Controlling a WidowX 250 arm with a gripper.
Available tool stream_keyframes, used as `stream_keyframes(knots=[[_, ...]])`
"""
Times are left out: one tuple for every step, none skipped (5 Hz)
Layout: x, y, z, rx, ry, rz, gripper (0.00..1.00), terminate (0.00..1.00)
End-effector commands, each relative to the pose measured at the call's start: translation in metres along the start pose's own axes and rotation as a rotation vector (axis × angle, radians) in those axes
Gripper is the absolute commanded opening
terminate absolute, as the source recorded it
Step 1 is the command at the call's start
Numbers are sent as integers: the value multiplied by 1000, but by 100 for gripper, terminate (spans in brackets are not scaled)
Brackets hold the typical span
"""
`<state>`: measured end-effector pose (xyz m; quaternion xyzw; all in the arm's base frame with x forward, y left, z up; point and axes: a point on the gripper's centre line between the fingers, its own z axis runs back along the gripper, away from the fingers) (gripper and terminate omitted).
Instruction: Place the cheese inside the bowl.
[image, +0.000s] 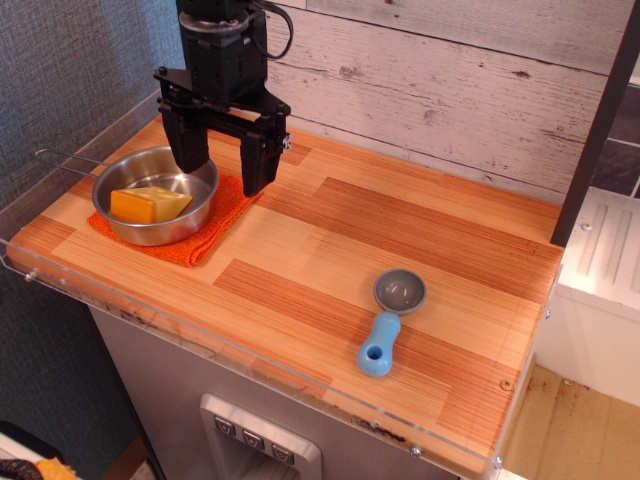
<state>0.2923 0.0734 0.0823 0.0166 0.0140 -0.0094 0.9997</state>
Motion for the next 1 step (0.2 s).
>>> stream_keyframes(knots=[[-1,1,20,18,-62,-1,100,100]])
